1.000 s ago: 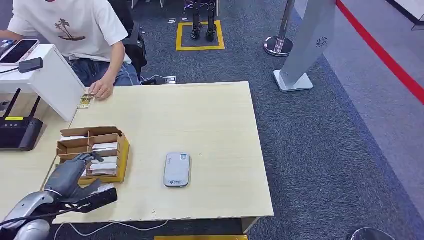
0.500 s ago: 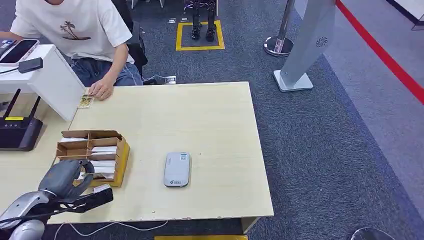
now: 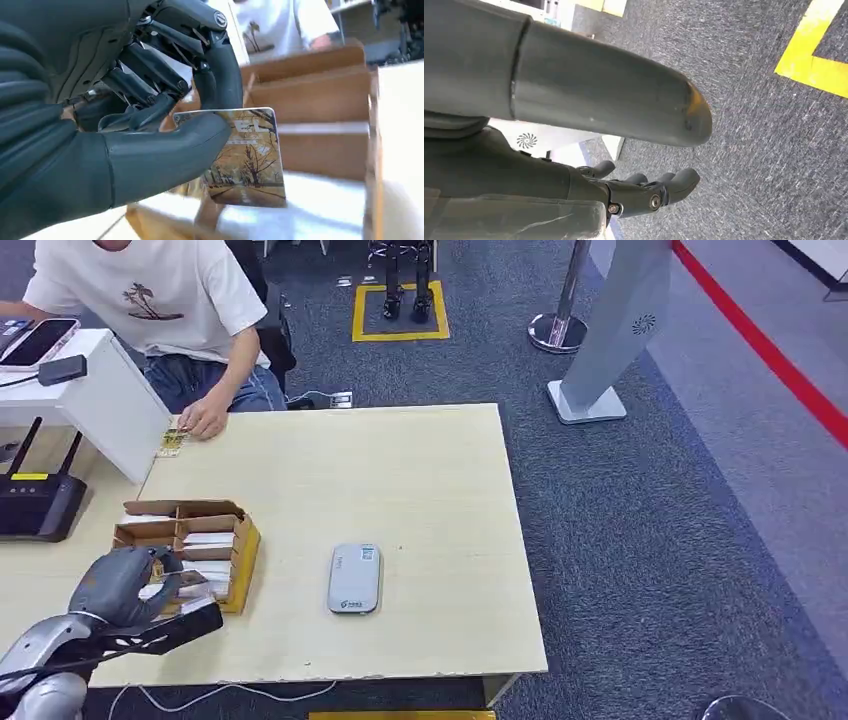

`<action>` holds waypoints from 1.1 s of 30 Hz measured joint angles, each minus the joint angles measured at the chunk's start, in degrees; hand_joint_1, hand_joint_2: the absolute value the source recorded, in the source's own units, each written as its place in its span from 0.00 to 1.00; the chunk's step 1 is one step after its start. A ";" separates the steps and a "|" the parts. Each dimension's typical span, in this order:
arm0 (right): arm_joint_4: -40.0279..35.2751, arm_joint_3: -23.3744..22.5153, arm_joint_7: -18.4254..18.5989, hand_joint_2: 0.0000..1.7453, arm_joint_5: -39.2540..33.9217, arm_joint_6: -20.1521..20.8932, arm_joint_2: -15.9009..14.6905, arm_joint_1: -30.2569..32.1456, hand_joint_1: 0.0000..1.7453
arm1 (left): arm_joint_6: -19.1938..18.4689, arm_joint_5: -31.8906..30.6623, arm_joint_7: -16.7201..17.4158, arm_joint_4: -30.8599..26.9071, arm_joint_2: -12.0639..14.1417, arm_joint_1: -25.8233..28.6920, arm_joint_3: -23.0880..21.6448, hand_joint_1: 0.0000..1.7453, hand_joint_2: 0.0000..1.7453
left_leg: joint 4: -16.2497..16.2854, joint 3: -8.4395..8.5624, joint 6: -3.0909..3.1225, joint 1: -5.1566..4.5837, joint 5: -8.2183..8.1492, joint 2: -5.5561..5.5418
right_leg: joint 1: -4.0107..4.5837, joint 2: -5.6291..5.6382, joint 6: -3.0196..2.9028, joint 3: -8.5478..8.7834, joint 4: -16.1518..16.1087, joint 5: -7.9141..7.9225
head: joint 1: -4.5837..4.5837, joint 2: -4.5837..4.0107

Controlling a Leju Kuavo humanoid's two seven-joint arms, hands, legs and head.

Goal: Pass the card to the sensor for recognition and then transmit it.

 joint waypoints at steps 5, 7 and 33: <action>0.00 -0.02 -0.15 0.00 -0.02 0.06 0.00 0.01 0.00 | -0.07 0.06 -0.02 -0.50 0.22 -2.83 1.90 1.00 1.00 | 0.00 0.00 -0.01 0.01 0.01 0.01 | 0.00 0.00 -0.01 0.00 0.01 0.01 | -0.02 -0.02; 0.00 -0.02 -0.31 0.00 -0.02 0.09 0.00 0.00 0.00 | -0.24 0.20 -0.04 -0.52 0.31 -4.36 2.89 1.00 1.00 | 0.00 0.00 -0.02 0.01 0.02 0.00 | 0.00 0.00 -0.01 0.00 0.01 0.01 | -0.02 -0.02; 0.02 1.07 0.09 0.00 2.08 1.11 0.02 -1.11 0.00 | 6.97 -14.16 1.44 28.90 -9.66 -26.73 7.71 1.00 1.00 | 0.03 0.00 -0.07 -0.01 0.10 -0.13 | -0.01 -0.08 -0.02 0.02 0.01 0.08 | 0.00 0.00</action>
